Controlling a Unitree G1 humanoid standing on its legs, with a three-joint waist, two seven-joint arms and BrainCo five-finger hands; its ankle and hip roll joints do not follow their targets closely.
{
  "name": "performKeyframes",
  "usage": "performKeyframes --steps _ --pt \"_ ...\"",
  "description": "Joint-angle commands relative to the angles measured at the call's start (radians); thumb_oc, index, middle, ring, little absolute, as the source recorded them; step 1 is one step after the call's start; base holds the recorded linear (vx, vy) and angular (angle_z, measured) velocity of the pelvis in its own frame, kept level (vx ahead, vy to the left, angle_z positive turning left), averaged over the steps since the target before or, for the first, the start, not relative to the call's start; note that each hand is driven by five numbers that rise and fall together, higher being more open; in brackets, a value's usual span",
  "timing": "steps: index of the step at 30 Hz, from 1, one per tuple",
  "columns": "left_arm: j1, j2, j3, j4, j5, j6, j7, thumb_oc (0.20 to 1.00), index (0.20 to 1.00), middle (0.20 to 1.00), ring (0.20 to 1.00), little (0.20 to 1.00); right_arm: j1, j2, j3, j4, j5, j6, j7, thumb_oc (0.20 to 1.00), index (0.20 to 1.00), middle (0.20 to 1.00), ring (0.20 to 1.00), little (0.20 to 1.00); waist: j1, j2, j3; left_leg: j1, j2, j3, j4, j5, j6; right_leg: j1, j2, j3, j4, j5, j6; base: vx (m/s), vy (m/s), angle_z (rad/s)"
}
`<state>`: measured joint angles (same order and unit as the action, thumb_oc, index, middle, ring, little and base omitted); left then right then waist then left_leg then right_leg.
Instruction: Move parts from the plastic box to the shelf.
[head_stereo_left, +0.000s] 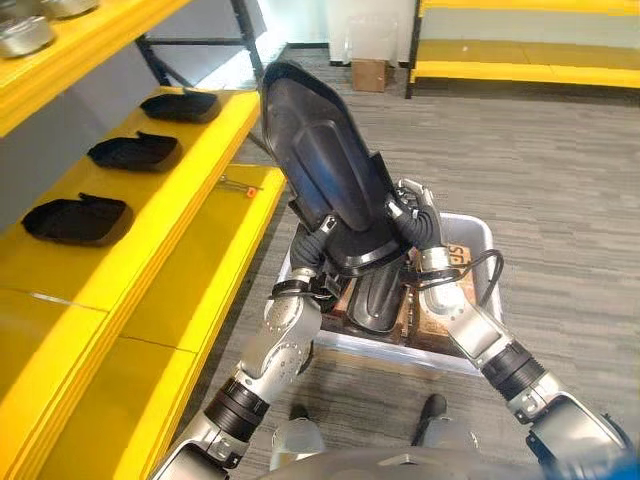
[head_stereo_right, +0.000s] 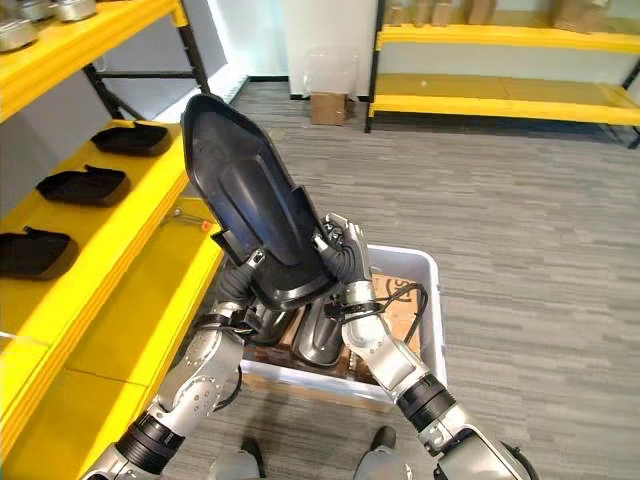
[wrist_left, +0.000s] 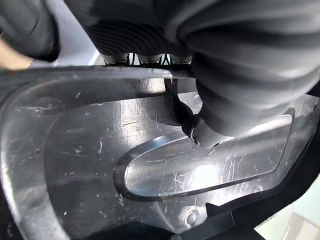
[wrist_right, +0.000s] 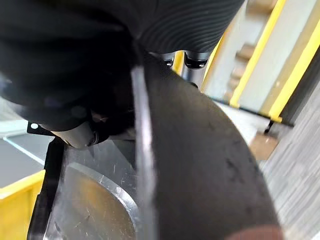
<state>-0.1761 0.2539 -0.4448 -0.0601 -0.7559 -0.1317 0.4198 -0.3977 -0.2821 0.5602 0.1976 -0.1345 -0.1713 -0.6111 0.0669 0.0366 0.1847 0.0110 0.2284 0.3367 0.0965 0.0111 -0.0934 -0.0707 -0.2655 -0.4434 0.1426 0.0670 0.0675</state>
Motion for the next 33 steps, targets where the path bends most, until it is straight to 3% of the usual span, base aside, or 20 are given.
performKeyframes --steps 1,6,8,9,10,13,14,17,22,24,25,27,31,33 --pt "-0.062 0.026 0.046 -0.138 0.062 -0.072 -0.029 0.2 0.2 0.2 0.2 0.2 -0.094 0.064 0.048 -0.053 0.027 -0.04 0.042 0.2 0.2 0.2 0.2 0.2 0.007 -0.002 0.003 0.009 -0.016 0.024 -0.025 0.009 0.019 0.114 0.055 0.032 -0.001 -0.163 0.03 -0.08 0.227 0.54" --pt "-0.063 0.031 0.053 -0.133 0.076 -0.041 -0.072 0.2 0.2 0.2 0.2 0.2 -0.082 0.072 0.05 -0.073 0.022 0.0 0.017 0.2 0.2 0.2 0.2 0.2 0.028 0.002 -0.006 0.019 -0.05 0.002 -0.089 0.025 0.039 0.122 0.029 0.017 -0.006 -0.149 0.064 -0.07 0.2 0.41" --pt "-0.073 0.032 0.048 -0.124 0.069 -0.014 -0.112 0.2 0.2 0.2 0.2 0.2 -0.073 0.073 0.05 -0.076 0.025 0.017 -0.023 0.2 0.2 0.2 0.2 0.2 0.021 0.005 -0.008 0.017 -0.07 -0.025 -0.116 0.032 0.05 0.112 0.043 0.058 0.01 -0.164 0.065 -0.1 0.107 0.49" --pt "-0.093 0.035 0.039 -0.108 0.064 0.002 -0.124 0.2 0.2 0.2 0.2 0.2 -0.063 0.07 0.048 -0.072 0.034 0.008 -0.034 0.2 0.2 0.2 0.2 0.2 0.004 0.003 -0.008 0.016 -0.086 -0.056 -0.131 0.031 0.06 0.099 0.065 0.118 0.026 -0.183 0.059 -0.1 0.082 1.01" --pt "-0.097 0.035 0.038 -0.106 0.063 0.004 -0.123 0.2 0.2 0.2 0.2 0.2 -0.062 0.069 0.047 -0.072 0.034 0.005 -0.034 0.2 0.2 0.2 0.2 0.2 0.001 0.004 -0.01 0.013 -0.086 -0.061 -0.134 0.033 0.061 0.094 0.072 0.128 0.025 -0.183 0.057 -0.08 0.047 1.5" --pt "-0.124 0.039 0.027 -0.079 0.048 0.013 -0.128 0.2 0.2 0.2 0.2 0.2 -0.037 0.051 0.039 -0.066 0.04 -0.027 -0.024 0.2 0.2 0.2 0.2 0.2 -0.022 -0.004 -0.01 0.005 -0.098 -0.089 -0.136 0.033 0.056 0.09 0.158 0.187 0.038 -0.22 0.02 -0.04 -0.008 1.31" --pt "-0.122 0.037 0.029 -0.076 0.04 0.015 -0.12 0.2 0.2 0.2 0.2 0.2 -0.022 0.039 0.031 -0.065 0.049 -0.043 0.01 0.2 0.2 0.2 0.2 0.2 -0.025 -0.016 -0.004 -0.01 -0.107 -0.105 -0.13 0.043 0.038 0.11 0.223 0.204 0.017 -0.226 -0.005 -0.03 -0.017 0.57" --pt "-0.101 0.038 0.041 -0.08 0.033 0.016 -0.114 0.2 0.2 0.2 0.2 0.2 0.01 0.017 0.019 -0.069 0.056 -0.063 0.054 0.2 0.2 0.2 0.2 0.2 -0.022 -0.032 0.007 -0.055 -0.116 -0.142 -0.08 0.043 0.018 0.155 0.227 0.215 -0.071 -0.19 -0.022 -0.04 -0.117 0.4" --pt "-0.035 0.044 0.075 -0.117 0.051 0.001 -0.12 0.2 0.2 0.2 0.2 0.2 0.031 -0.029 0.028 -0.129 0.093 -0.052 0.079 0.2 0.2 0.2 0.2 0.2 -0.009 -0.023 0.015 -0.087 -0.091 -0.173 -0.066 0.061 0.002 0.17 0.207 0.211 -0.11 -0.169 -0.029 -0.1 -0.055 0.24" --pt "-0.031 0.04 0.071 -0.105 0.04 0.006 -0.153 0.2 0.2 0.2 0.2 0.2 0.036 -0.035 0.033 -0.141 0.085 -0.032 0.05 0.2 0.2 0.2 0.2 0.2 -0.023 -0.014 0.025 -0.091 -0.075 -0.104 -0.062 0.079 -0.007 0.185 0.195 0.174 -0.123 -0.161 -0.024 -0.11 0.019 0.41" --pt "-0.04 0.03 0.062 -0.094 0.028 0.015 -0.159 0.2 0.2 0.2 0.2 0.2 0.036 -0.03 0.038 -0.143 0.08 -0.006 0.029 0.2 0.2 0.2 0.2 0.2 -0.043 -0.008 0.029 -0.083 -0.05 -0.005 -0.054 0.093 -0.011 0.187 0.183 0.137 -0.126 -0.147 -0.02 -0.12 0.027 0.94" --pt "-0.045 0.025 0.055 -0.082 0.026 0.008 -0.175 0.2 0.2 0.2 0.2 0.2 0.025 -0.021 0.05 -0.122 0.076 -0.003 0.016 0.2 0.2 0.2 0.2 0.2 -0.054 -0.006 0.029 -0.076 -0.025 0.048 -0.029 0.088 -0.013 0.182 0.169 0.11 -0.126 -0.142 -0.02 -0.15 0.035 1.15" --pt "-0.042 0.026 0.041 -0.07 0.031 -0.011 -0.182 0.2 0.2 0.2 0.2 0.2 -0.016 0.006 0.069 -0.048 0.071 -0.024 0.026 0.2 0.2 0.2 0.2 0.2 -0.063 -0.014 0.03 -0.051 0.017 0.113 0.083 0.016 -0.006 0.172 0.144 0.068 -0.112 -0.151 -0.032 -0.16 0.067 0.99" --pt "-0.04 0.027 0.04 -0.069 0.03 -0.015 -0.182 0.2 0.2 0.2 0.2 0.2 -0.024 0.007 0.07 -0.041 0.074 -0.023 0.033 0.2 0.2 0.2 0.2 0.2 -0.065 -0.018 0.026 -0.033 0.023 0.112 0.115 -0.018 -0.016 0.176 0.14 0.065 -0.103 -0.168 -0.03 -0.07 0.115 0.48"
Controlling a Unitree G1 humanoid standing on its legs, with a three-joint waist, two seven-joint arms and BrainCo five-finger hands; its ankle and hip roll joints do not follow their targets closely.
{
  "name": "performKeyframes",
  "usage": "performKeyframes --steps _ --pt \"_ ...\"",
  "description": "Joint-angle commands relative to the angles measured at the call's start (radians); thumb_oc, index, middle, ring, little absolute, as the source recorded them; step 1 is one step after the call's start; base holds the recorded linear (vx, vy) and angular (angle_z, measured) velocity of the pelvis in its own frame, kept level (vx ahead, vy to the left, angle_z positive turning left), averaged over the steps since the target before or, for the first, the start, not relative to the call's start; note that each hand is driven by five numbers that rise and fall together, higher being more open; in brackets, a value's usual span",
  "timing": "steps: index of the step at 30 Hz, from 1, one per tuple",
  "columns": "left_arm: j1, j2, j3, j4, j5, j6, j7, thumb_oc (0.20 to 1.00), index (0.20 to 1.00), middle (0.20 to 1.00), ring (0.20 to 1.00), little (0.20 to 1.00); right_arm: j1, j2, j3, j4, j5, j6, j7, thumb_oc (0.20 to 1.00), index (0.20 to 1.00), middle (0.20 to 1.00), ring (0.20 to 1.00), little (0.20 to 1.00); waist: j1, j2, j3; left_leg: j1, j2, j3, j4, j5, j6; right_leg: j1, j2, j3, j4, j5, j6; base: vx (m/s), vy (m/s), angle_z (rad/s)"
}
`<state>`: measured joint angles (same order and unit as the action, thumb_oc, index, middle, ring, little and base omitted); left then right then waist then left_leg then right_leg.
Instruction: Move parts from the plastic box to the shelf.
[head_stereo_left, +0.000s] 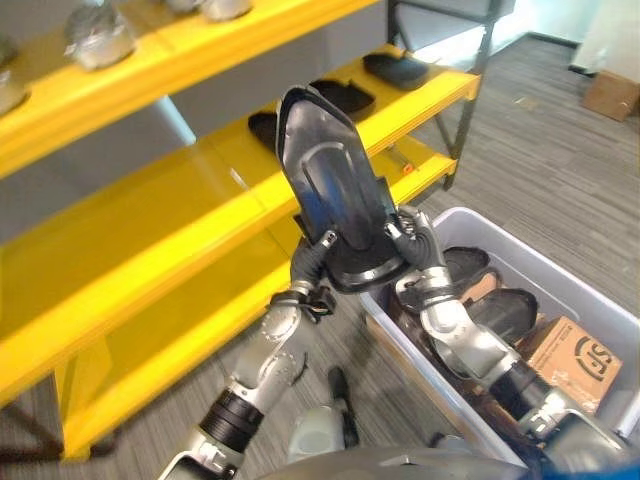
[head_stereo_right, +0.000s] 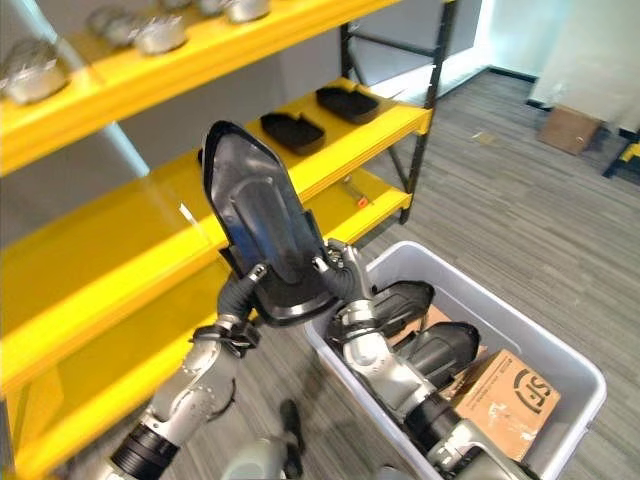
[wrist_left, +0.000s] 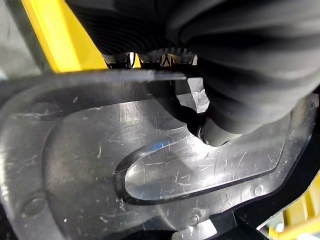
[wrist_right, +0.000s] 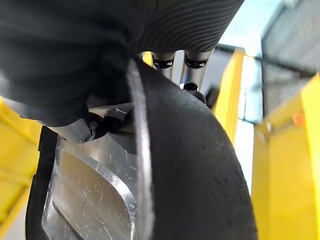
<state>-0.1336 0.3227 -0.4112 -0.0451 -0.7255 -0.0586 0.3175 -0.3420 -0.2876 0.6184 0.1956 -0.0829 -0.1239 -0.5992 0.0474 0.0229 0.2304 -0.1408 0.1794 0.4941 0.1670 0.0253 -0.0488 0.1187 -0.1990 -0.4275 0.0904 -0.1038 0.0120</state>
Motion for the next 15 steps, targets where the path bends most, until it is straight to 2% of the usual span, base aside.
performKeyframes --steps 1,2,4,8,9,11,14,15 --pt "-0.084 -0.037 0.006 -0.087 -0.002 -0.09 -0.067 0.2 0.2 0.2 0.2 0.2 -0.094 0.012 0.015 -0.035 0.037 -0.063 0.029 0.2 0.2 0.2 0.2 0.2 -0.046 -0.01 -0.027 0.136 0.092 -0.033 0.093 -0.042 -0.06 -0.022 0.071 0.037 -0.036 -0.007 0.016 -0.12 0.306 0.92" --pt "-0.088 -0.036 0.008 -0.092 -0.006 -0.075 -0.053 0.2 0.2 0.2 0.2 0.2 -0.107 0.016 0.017 -0.029 0.053 -0.049 0.029 0.2 0.2 0.2 0.2 0.2 -0.044 -0.016 -0.047 0.159 0.117 -0.032 0.133 -0.031 -0.061 -0.032 0.07 0.022 -0.014 -0.022 0.004 -0.13 0.264 1.04" --pt "-0.098 -0.043 0.003 -0.084 0.001 -0.063 -0.046 0.2 0.2 0.2 0.2 0.2 -0.117 0.02 0.02 -0.028 0.059 -0.042 0.027 0.2 0.2 0.2 0.2 0.2 -0.051 -0.013 -0.065 0.185 0.136 -0.017 0.129 -0.022 -0.06 -0.036 0.067 0.004 0.007 -0.041 0.0 -0.07 0.376 1.09" --pt "-0.127 -0.053 -0.012 -0.071 0.009 -0.044 -0.036 0.2 0.2 0.2 0.2 0.2 -0.13 0.026 0.022 -0.029 0.064 -0.025 0.008 0.2 0.2 0.2 0.2 0.2 -0.064 0.004 -0.081 0.23 0.121 0.013 0.042 -0.034 -0.05 -0.045 0.047 -0.022 0.03 -0.045 0.017 -0.04 0.375 0.68" --pt "-0.137 -0.06 -0.02 -0.065 0.012 -0.036 -0.034 0.2 0.2 0.2 0.2 0.2 -0.137 0.034 0.022 -0.023 0.063 -0.018 0.001 0.2 0.2 0.2 0.2 0.2 -0.065 0.009 -0.082 0.229 0.123 0.009 0.024 -0.021 -0.053 -0.048 0.042 -0.023 0.045 -0.048 0.021 0.0 0.364 0.67" --pt "-0.149 -0.066 -0.031 -0.054 0.018 -0.027 -0.029 0.2 0.2 0.2 0.2 0.2 -0.142 0.046 0.018 -0.005 0.061 -0.016 0.003 0.2 0.2 0.2 0.2 0.2 -0.067 0.014 -0.083 0.228 0.118 0.002 -0.005 -0.036 -0.042 -0.051 0.024 -0.019 0.071 -0.054 0.032 0.02 0.479 0.71" --pt "-0.148 -0.082 -0.051 -0.031 0.04 -0.014 -0.019 0.2 0.2 0.2 0.2 0.2 -0.145 0.075 0.02 0.015 0.082 0.008 0.023 0.2 0.2 0.2 0.2 0.2 -0.052 0.023 -0.092 0.24 0.08 -0.02 -0.072 -0.038 -0.023 -0.032 -0.022 -0.019 0.077 -0.032 0.081 0.05 0.586 0.76" --pt "-0.146 -0.086 -0.058 -0.029 0.046 -0.013 -0.017 0.2 0.2 0.2 0.2 0.2 -0.139 0.086 0.024 0.007 0.049 0.021 0.03 0.2 0.2 0.2 0.2 0.2 -0.039 0.03 -0.094 0.249 0.047 -0.038 -0.112 -0.029 -0.01 -0.028 -0.053 -0.023 0.08 -0.016 0.114 0.01 0.591 0.54"
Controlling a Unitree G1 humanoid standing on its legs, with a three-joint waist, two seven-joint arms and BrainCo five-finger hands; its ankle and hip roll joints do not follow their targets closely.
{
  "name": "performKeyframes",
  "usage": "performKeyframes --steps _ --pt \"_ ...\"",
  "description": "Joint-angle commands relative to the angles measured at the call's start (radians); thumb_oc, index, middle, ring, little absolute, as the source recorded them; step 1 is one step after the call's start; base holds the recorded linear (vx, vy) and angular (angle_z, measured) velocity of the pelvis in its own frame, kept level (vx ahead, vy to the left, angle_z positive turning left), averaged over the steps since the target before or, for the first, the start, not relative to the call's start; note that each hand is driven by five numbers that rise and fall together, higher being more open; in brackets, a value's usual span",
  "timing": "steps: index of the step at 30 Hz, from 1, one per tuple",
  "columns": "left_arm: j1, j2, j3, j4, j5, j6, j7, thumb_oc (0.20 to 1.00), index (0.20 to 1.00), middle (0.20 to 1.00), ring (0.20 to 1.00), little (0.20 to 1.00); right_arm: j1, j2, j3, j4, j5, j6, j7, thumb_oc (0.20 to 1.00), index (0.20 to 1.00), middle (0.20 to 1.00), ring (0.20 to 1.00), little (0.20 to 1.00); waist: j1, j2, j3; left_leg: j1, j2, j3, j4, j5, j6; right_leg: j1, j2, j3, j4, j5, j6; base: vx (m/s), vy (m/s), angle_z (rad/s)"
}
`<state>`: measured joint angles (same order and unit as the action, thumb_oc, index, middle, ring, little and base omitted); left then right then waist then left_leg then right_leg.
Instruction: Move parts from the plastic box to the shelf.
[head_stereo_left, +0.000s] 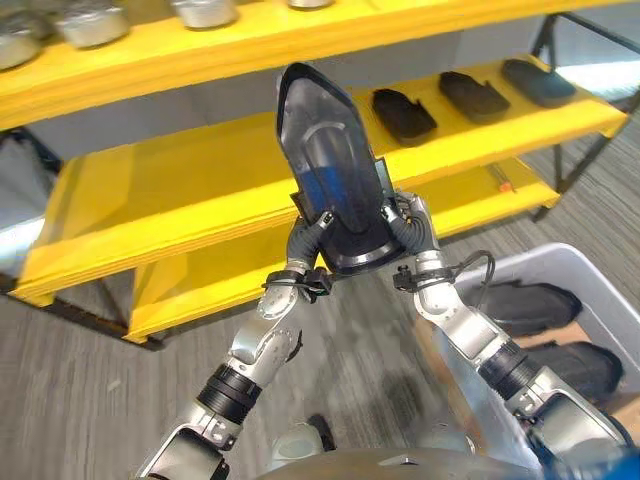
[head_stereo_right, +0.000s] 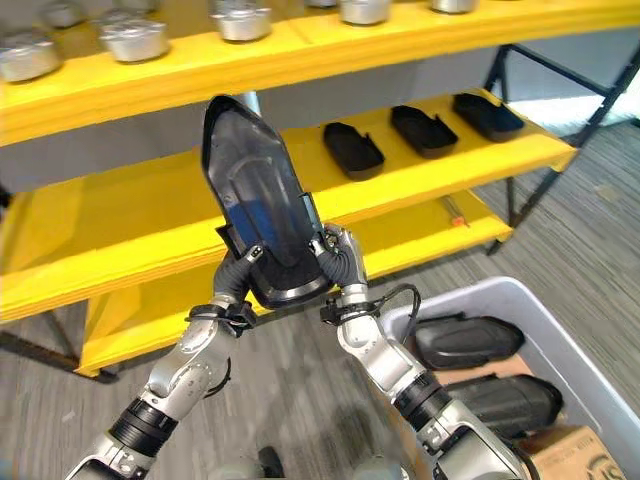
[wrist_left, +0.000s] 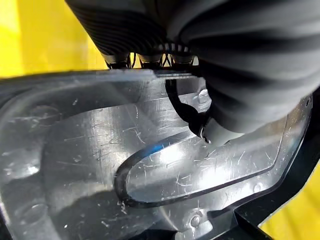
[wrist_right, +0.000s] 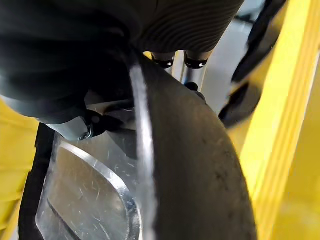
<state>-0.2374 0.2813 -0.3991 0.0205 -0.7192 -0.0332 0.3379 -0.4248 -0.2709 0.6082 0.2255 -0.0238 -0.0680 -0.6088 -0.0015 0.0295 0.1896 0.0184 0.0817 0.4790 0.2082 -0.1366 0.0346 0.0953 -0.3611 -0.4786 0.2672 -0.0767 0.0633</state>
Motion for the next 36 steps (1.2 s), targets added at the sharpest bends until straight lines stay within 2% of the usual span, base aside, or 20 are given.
performKeyframes --steps 1,3,5,6,7,9,11,14,16,18,20,21,24,26,28,29,31,33,34,36 --pt "-0.041 -0.045 -0.071 -0.094 0.037 -0.035 -0.045 0.2 0.2 0.2 0.2 0.2 -0.055 0.077 0.038 -0.03 -0.022 -0.022 0.034 0.2 0.2 0.2 0.2 0.2 0.018 0.028 -0.053 0.084 0.129 -0.023 -0.173 0.149 -0.076 -0.011 0.093 0.019 -0.102 -0.018 0.073 0.01 0.573 0.38" --pt "-0.031 -0.048 -0.075 -0.088 0.046 -0.028 -0.075 0.2 0.2 0.2 0.2 0.2 -0.054 0.097 0.042 -0.031 -0.043 -0.012 -0.002 0.2 0.2 0.2 0.2 0.2 0.039 0.032 -0.049 0.087 0.086 -0.049 -0.212 0.158 -0.054 -0.011 0.05 0.017 -0.099 0.007 0.109 0.01 0.534 0.58" --pt "-0.019 -0.05 -0.081 -0.09 0.061 -0.048 -0.086 0.2 0.2 0.2 0.2 0.2 -0.038 0.111 0.038 -0.062 -0.094 -0.023 -0.04 0.2 0.2 0.2 0.2 0.2 0.051 0.034 -0.042 0.089 0.051 -0.058 -0.244 0.161 -0.039 -0.014 0.027 0.012 -0.099 0.03 0.126 0.0 0.497 0.59" --pt "-0.017 -0.056 -0.08 -0.098 0.073 -0.056 -0.082 0.2 0.2 0.2 0.2 0.2 -0.031 0.117 0.035 -0.095 -0.101 0.002 -0.047 0.2 0.2 0.2 0.2 0.2 0.062 0.037 -0.038 0.093 0.037 -0.051 -0.262 0.168 -0.033 -0.019 0.016 -0.003 -0.094 0.044 0.129 0.01 0.431 0.46" --pt "-0.019 -0.06 -0.077 -0.101 0.076 -0.056 -0.08 0.2 0.2 0.2 0.2 0.2 -0.035 0.123 0.036 -0.106 -0.099 0.019 -0.059 0.2 0.2 0.2 0.2 0.2 0.069 0.037 -0.037 0.104 0.025 -0.052 -0.271 0.161 -0.039 -0.011 0.013 -0.009 -0.084 0.026 0.141 -0.01 0.463 0.25" --pt "-0.045 -0.054 -0.077 -0.097 0.075 -0.058 -0.049 0.2 0.2 0.2 0.2 0.2 -0.048 0.12 0.028 -0.118 -0.064 0.03 -0.063 0.2 0.2 0.2 0.2 0.2 0.061 0.041 -0.031 0.083 0.013 -0.057 -0.28 0.178 -0.044 -0.017 0.078 0.016 -0.035 -0.054 0.122 -0.02 0.331 0.09" --pt "-0.063 -0.041 -0.075 -0.103 0.06 -0.063 -0.026 0.2 0.2 0.2 0.2 0.2 -0.041 0.093 0.01 -0.116 -0.039 0.012 -0.046 0.2 0.2 0.2 0.2 0.2 0.058 0.032 -0.025 0.023 0.022 -0.071 -0.262 0.199 -0.045 -0.006 0.169 0.053 -0.042 -0.083 0.064 0.01 0.191 0.11" --pt "-0.058 -0.032 -0.055 -0.127 0.043 -0.065 -0.006 0.2 0.2 0.2 0.2 0.2 -0.03 0.056 -0.003 -0.111 -0.035 -0.013 0.002 0.2 0.2 0.2 0.2 0.2 0.063 0.007 -0.011 -0.032 0.027 -0.073 -0.22 0.21 -0.064 0.043 0.223 0.075 -0.144 -0.044 0.027 0.13 0.081 0.16" --pt "-0.05 -0.033 -0.047 -0.138 0.034 -0.058 0.006 0.2 0.2 0.2 0.2 0.2 -0.021 0.04 -0.004 -0.11 -0.029 -0.024 0.014 0.2 0.2 0.2 0.2 0.2 0.059 -0.001 -0.003 -0.058 0.034 -0.067 -0.188 0.214 -0.072 0.057 0.227 0.09 -0.212 -0.001 0.022 0.18 0.01 -0.01" --pt "-0.044 -0.039 -0.046 -0.137 0.025 -0.055 0.011 0.2 0.2 0.2 0.2 0.2 -0.008 0.028 -0.005 -0.103 -0.025 -0.031 0.014 0.2 0.2 0.2 0.2 0.2 0.048 -0.008 -0.001 -0.047 0.027 -0.072 -0.178 0.196 -0.078 0.055 0.212 0.116 -0.266 0.037 0.035 0.19 -0.011 -0.19" --pt "-0.043 -0.049 -0.049 -0.133 0.024 -0.048 0.003 0.2 0.2 0.2 0.2 0.2 0.009 0.021 -0.011 -0.097 -0.019 -0.046 0.005 0.2 0.2 0.2 0.2 0.2 0.032 -0.003 0.002 -0.013 0.012 -0.064 -0.192 0.191 -0.061 0.032 0.19 0.139 -0.304 0.099 0.061 0.13 -0.038 0.08" --pt "-0.045 -0.051 -0.051 -0.133 0.024 -0.045 -0.001 0.2 0.2 0.2 0.2 0.2 0.014 0.021 -0.015 -0.096 -0.021 -0.047 0.004 0.2 0.2 0.2 0.2 0.2 0.027 -0.004 0.0 0.008 0.003 -0.075 -0.199 0.172 -0.065 0.029 0.181 0.154 -0.308 0.103 0.077 0.1 -0.063 0.32" --pt "-0.058 -0.056 -0.066 -0.13 0.041 -0.019 -0.018 0.2 0.2 0.2 0.2 0.2 0.031 0.039 -0.038 -0.087 -0.038 -0.056 0.004 0.2 0.2 0.2 0.2 0.2 0.0 -0.011 0.014 0.084 -0.023 -0.063 -0.216 0.131 -0.043 -0.056 0.129 0.194 -0.288 0.177 0.134 0.16 -0.097 0.38" --pt "-0.065 -0.056 -0.071 -0.128 0.046 -0.007 -0.022 0.2 0.2 0.2 0.2 0.2 0.034 0.048 -0.046 -0.088 -0.041 -0.054 0.002 0.2 0.2 0.2 0.2 0.2 -0.011 -0.017 0.021 0.109 -0.025 -0.051 -0.216 0.107 -0.041 -0.086 0.113 0.197 -0.275 0.192 0.149 0.17 -0.15 0.45" --pt "-0.073 -0.06 -0.076 -0.127 0.052 0.008 -0.03 0.2 0.2 0.2 0.2 0.2 0.035 0.053 -0.046 -0.083 -0.048 -0.057 -0.011 0.2 0.2 0.2 0.2 0.2 -0.023 -0.021 0.024 0.124 -0.025 -0.046 -0.216 0.095 -0.041 -0.095 0.116 0.202 -0.275 0.197 0.15 0.28 -0.254 0.84" --pt "-0.081 -0.055 -0.09 -0.126 0.053 0.021 -0.029 0.2 0.2 0.2 0.2 0.2 0.039 0.063 -0.044 -0.08 -0.05 -0.051 -0.031 0.2 0.2 0.2 0.2 0.2 -0.03 -0.028 0.022 0.14 -0.022 -0.036 -0.195 0.052 -0.04 -0.104 0.119 0.201 -0.256 0.181 0.153 0.34 -0.279 0.89" --pt "-0.074 -0.05 -0.095 -0.13 0.055 0.024 -0.024 0.2 0.2 0.2 0.2 0.2 0.034 0.068 -0.037 -0.067 -0.042 -0.055 -0.041 0.2 0.2 0.2 0.2 0.2 -0.028 -0.03 0.023 0.141 -0.014 -0.025 -0.174 0.035 -0.041 -0.095 0.133 0.189 -0.248 0.161 0.141 0.28 -0.267 1.08" --pt "-0.067 -0.041 -0.095 -0.135 0.061 0.025 -0.025 0.2 0.2 0.2 0.2 0.2 0.026 0.069 -0.033 -0.052 -0.044 -0.064 -0.043 0.2 0.2 0.2 0.2 0.2 -0.024 -0.032 0.02 0.137 -0.005 -0.013 -0.148 0.022 -0.046 -0.084 0.153 0.175 -0.244 0.137 0.121 0.17 -0.243 0.6" --pt "-0.06 -0.031 -0.093 -0.143 0.06 0.029 -0.027 0.2 0.2 0.2 0.2 0.2 0.02 0.068 -0.029 -0.039 -0.052 -0.074 -0.04 0.2 0.2 0.2 0.2 0.2 -0.021 -0.037 0.02 0.12 0.005 0.002 -0.115 0.022 -0.046 -0.079 0.164 0.162 -0.242 0.126 0.097 0.14 -0.266 0.18" --pt "-0.051 -0.021 -0.09 -0.147 0.051 0.026 -0.032 0.2 0.2 0.2 0.2 0.2 0.011 0.066 -0.022 -0.027 -0.053 -0.08 -0.042 0.2 0.2 0.2 0.2 0.2 -0.012 -0.04 0.014 0.11 0.012 0.003 -0.083 0.008 -0.046 -0.073 0.172 0.153 -0.231 0.107 0.084 0.19 -0.288 0.26"
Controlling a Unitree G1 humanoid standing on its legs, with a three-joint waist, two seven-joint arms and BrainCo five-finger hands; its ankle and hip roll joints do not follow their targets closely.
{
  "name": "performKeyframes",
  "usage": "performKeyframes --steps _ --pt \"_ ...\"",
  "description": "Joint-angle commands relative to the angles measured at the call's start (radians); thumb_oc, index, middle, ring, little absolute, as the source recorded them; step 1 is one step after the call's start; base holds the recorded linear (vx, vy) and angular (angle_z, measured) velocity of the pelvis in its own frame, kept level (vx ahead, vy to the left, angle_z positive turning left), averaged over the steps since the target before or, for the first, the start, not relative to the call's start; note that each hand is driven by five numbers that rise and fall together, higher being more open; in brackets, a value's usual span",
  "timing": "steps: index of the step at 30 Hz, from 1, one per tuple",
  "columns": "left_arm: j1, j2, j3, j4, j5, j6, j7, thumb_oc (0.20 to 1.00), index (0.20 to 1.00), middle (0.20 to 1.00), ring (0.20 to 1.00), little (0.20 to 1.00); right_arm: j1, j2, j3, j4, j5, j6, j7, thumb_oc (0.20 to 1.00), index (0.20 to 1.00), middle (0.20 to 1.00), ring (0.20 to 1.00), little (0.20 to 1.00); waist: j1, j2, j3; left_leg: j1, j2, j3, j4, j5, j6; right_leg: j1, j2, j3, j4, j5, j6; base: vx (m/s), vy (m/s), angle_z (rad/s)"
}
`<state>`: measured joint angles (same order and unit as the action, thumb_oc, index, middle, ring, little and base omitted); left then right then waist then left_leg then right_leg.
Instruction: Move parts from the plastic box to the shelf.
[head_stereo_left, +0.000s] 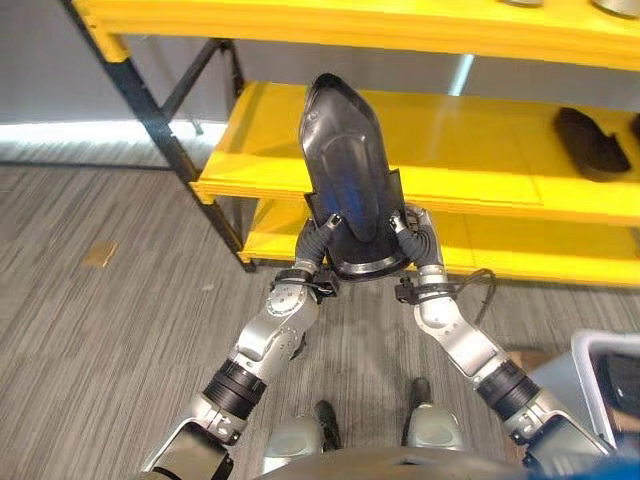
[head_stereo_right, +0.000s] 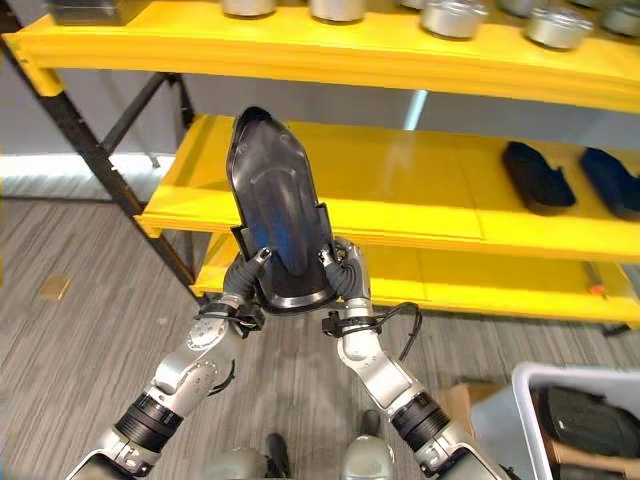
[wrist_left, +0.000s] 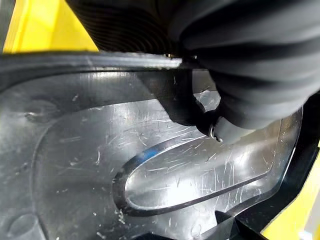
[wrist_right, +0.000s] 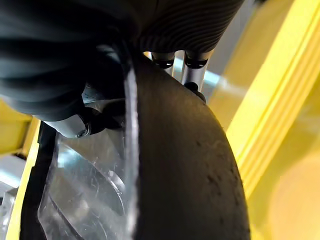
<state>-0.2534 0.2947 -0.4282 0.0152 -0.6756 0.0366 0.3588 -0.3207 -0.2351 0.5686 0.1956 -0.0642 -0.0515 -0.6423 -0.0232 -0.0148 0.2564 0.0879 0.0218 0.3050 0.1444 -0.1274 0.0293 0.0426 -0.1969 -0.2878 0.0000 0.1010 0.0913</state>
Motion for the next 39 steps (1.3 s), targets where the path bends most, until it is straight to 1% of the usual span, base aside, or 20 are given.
performKeyframes --steps 1,2,3,4,5,6,7,10,13,16,17,19,21,23,24,28,30,31,35,39 --pt "-0.024 -0.023 -0.056 -0.15 0.0 -0.042 -0.054 0.2 0.2 0.2 0.2 0.2 -0.099 0.027 0.02 0.009 -0.001 -0.095 -0.007 0.2 0.2 0.2 0.2 0.2 0.016 0.004 -0.057 0.041 0.077 0.184 -0.004 -0.012 -0.044 -0.01 0.013 -0.057 0.039 -0.084 0.046 0.24 -0.227 0.22" --pt "-0.021 -0.021 -0.056 -0.151 -0.003 -0.04 -0.053 0.2 0.2 0.2 0.2 0.2 -0.1 0.026 0.021 0.012 0.005 -0.092 -0.006 0.2 0.2 0.2 0.2 0.2 0.018 0.008 -0.06 0.048 0.08 0.172 0.002 -0.031 -0.052 0.002 0.017 -0.056 0.039 -0.1 0.052 0.28 -0.291 0.14" --pt "-0.015 -0.015 -0.05 -0.152 -0.01 -0.041 -0.062 0.2 0.2 0.2 0.2 0.2 -0.104 0.02 0.024 0.022 0.017 -0.09 -0.003 0.2 0.2 0.2 0.2 0.2 0.023 0.005 -0.063 0.045 0.085 0.179 0.033 -0.045 -0.059 0.021 0.026 -0.072 0.024 -0.104 0.04 0.32 -0.373 0.08" --pt "-0.009 -0.011 -0.041 -0.151 -0.013 -0.036 -0.057 0.2 0.2 0.2 0.2 0.2 -0.117 0.009 0.03 0.036 0.037 -0.087 0.019 0.2 0.2 0.2 0.2 0.2 0.024 0.002 -0.073 0.046 0.095 0.222 0.084 -0.068 -0.066 0.048 0.035 -0.107 -0.014 -0.097 0.023 0.27 -0.424 0.06" --pt "-0.006 -0.012 -0.035 -0.153 -0.01 -0.032 -0.058 0.2 0.2 0.2 0.2 0.2 -0.122 0.007 0.031 0.039 0.038 -0.081 0.027 0.2 0.2 0.2 0.2 0.2 0.026 0.002 -0.076 0.039 0.105 0.24 0.111 -0.066 -0.075 0.061 0.039 -0.124 -0.029 -0.093 0.017 0.21 -0.327 0.04" --pt "-0.004 -0.012 -0.033 -0.153 -0.007 -0.03 -0.059 0.2 0.2 0.2 0.2 0.2 -0.125 0.006 0.033 0.041 0.039 -0.078 0.03 0.2 0.2 0.2 0.2 0.2 0.026 0.003 -0.076 0.033 0.114 0.251 0.127 -0.057 -0.082 0.069 0.043 -0.131 -0.038 -0.091 0.012 0.14 -0.248 0.08" --pt "0.005 -0.013 -0.028 -0.151 0.006 -0.025 -0.061 0.2 0.2 0.2 0.2 0.2 -0.138 0.009 0.047 0.049 0.047 -0.059 0.039 0.2 0.2 0.2 0.2 0.2 0.034 0.01 -0.074 0.004 0.135 0.262 0.151 -0.022 -0.094 0.089 0.052 -0.147 -0.055 -0.09 0.001 0.11 -0.199 0.14" --pt "0.016 -0.005 -0.022 -0.14 0.022 -0.037 -0.074 0.2 0.2 0.2 0.2 0.2 -0.155 0.026 0.068 0.068 0.026 -0.053 0.036 0.2 0.2 0.2 0.2 0.2 0.048 0.017 -0.066 -0.012 0.13 0.275 0.127 -0.006 -0.079 0.106 0.052 -0.175 -0.058 -0.091 -0.004 0.1 -0.15 0.11" --pt "0.025 -0.005 -0.027 -0.127 0.034 -0.046 -0.069 0.2 0.2 0.2 0.2 0.2 -0.176 0.044 0.092 0.075 0.03 -0.006 -0.02 0.2 0.2 0.2 0.2 0.2 0.056 0.03 -0.061 0.001 0.126 0.284 0.056 0.036 -0.067 0.125 0.061 -0.198 -0.08 -0.077 -0.007 0.1 -0.12 0.13" --pt "0.044 0.001 -0.029 -0.12 0.03 -0.044 -0.092 0.2 0.2 0.2 0.2 0.2 -0.18 0.045 0.076 0.102 0.057 0.002 -0.048 0.2 0.2 0.2 0.2 0.2 0.067 0.04 -0.064 -0.001 0.132 0.274 0.019 0.072 -0.078 0.13 0.054 -0.22 -0.082 -0.074 -0.003 0.08 -0.08 0.24" --pt "0.053 0.012 -0.023 -0.106 0.022 -0.026 -0.138 0.2 0.2 0.2 0.2 0.2 -0.208 0.03 0.045 0.14 0.083 -0.003 -0.043 0.2 0.2 0.2 0.2 0.2 0.079 0.045 -0.064 -0.001 0.136 0.255 0.003 0.093 -0.089 0.135 0.049 -0.233 -0.08 -0.07 -0.002 0.11 -0.05 0.18" --pt "0.066 0.029 -0.018 -0.102 0.019 -0.024 -0.182 0.2 0.2 0.2 0.2 0.2 -0.229 0.009 0.01 0.157 0.093 0.009 -0.016 0.2 0.2 0.2 0.2 0.2 0.09 0.049 -0.064 0.002 0.144 0.223 -0.01 0.101 -0.095 0.132 0.042 -0.239 -0.056 -0.082 -0.005 0.16 0.007 0.08" --pt "0.077 0.039 -0.006 -0.107 0.002 -0.023 -0.196 0.2 0.2 0.2 0.2 0.2 -0.23 -0.005 -0.014 0.146 0.092 0.035 0.0 0.2 0.2 0.2 0.2 0.2 0.093 0.054 -0.066 0.011 0.147 0.175 -0.041 0.105 -0.097 0.118 0.039 -0.22 -0.02 -0.105 -0.008 0.24 0.123 0.01" --pt "0.083 0.038 -0.005 -0.107 -0.002 -0.024 -0.199 0.2 0.2 0.2 0.2 0.2 -0.221 -0.01 -0.02 0.136 0.096 0.045 0.004 0.2 0.2 0.2 0.2 0.2 0.089 0.054 -0.069 0.019 0.15 0.163 -0.058 0.111 -0.101 0.117 0.04 -0.213 -0.012 -0.113 -0.008 0.2 0.133 -0.03" --pt "0.089 0.031 -0.007 -0.106 0.001 -0.031 -0.204 0.2 0.2 0.2 0.2 0.2 -0.198 -0.019 -0.032 0.123 0.104 0.049 0.011 0.2 0.2 0.2 0.2 0.2 0.076 0.054 -0.074 0.027 0.161 0.153 -0.091 0.134 -0.115 0.121 0.046 -0.199 -0.014 -0.122 -0.009 0.24 0.162 -0.06" --pt "0.081 0.007 -0.027 -0.095 0.002 -0.048 -0.19 0.2 0.2 0.2 0.2 0.2 -0.116 -0.042 -0.046 0.081 0.083 0.032 0.003 0.2 0.2 0.2 0.2 0.2 0.033 0.049 -0.082 0.02 0.188 0.159 -0.14 0.197 -0.144 0.139 0.053 -0.156 -0.027 -0.13 -0.005 0.31 0.231 -0.11" --pt "0.077 0.003 -0.032 -0.094 0.011 -0.057 -0.187 0.2 0.2 0.2 0.2 0.2 -0.1 -0.048 -0.05 0.072 0.085 0.025 -0.002 0.2 0.2 0.2 0.2 0.2 0.027 0.046 -0.081 0.003 0.202 0.155 -0.132 0.206 -0.148 0.138 0.052 -0.143 -0.019 -0.137 -0.008 0.25 0.224 -0.17" --pt "0.069 0.007 -0.034 -0.09 0.021 -0.071 -0.182 0.2 0.2 0.2 0.2 0.2 -0.072 -0.062 -0.06 0.063 0.073 -0.007 0.003 0.2 0.2 0.2 0.2 0.2 0.015 0.044 -0.077 -0.017 0.219 0.155 -0.115 0.205 -0.14 0.128 0.052 -0.13 0.025 -0.167 -0.017 0.35 0.343 -0.32" --pt "0.036 0.017 -0.046 -0.066 0.011 -0.069 -0.176 0.2 0.2 0.2 0.2 0.2 -0.053 -0.075 -0.054 0.062 0.11 -0.049 0.016 0.2 0.2 0.2 0.2 0.2 0.003 0.034 -0.074 -0.026 0.184 0.148 -0.103 0.172 -0.122 0.114 0.076 -0.114 0.092 -0.221 -0.019 0.27 0.256 -0.25" --pt "0.022 0.023 -0.051 -0.062 0.031 -0.065 -0.202 0.2 0.2 0.2 0.2 0.2 -0.05 -0.07 -0.059 0.062 0.109 -0.059 0.023 0.2 0.2 0.2 0.2 0.2 0.011 0.027 -0.076 -0.025 0.149 0.128 -0.107 0.153 -0.101 0.092 0.1 -0.11 0.166 -0.263 -0.019 0.18 0.141 -0.31"
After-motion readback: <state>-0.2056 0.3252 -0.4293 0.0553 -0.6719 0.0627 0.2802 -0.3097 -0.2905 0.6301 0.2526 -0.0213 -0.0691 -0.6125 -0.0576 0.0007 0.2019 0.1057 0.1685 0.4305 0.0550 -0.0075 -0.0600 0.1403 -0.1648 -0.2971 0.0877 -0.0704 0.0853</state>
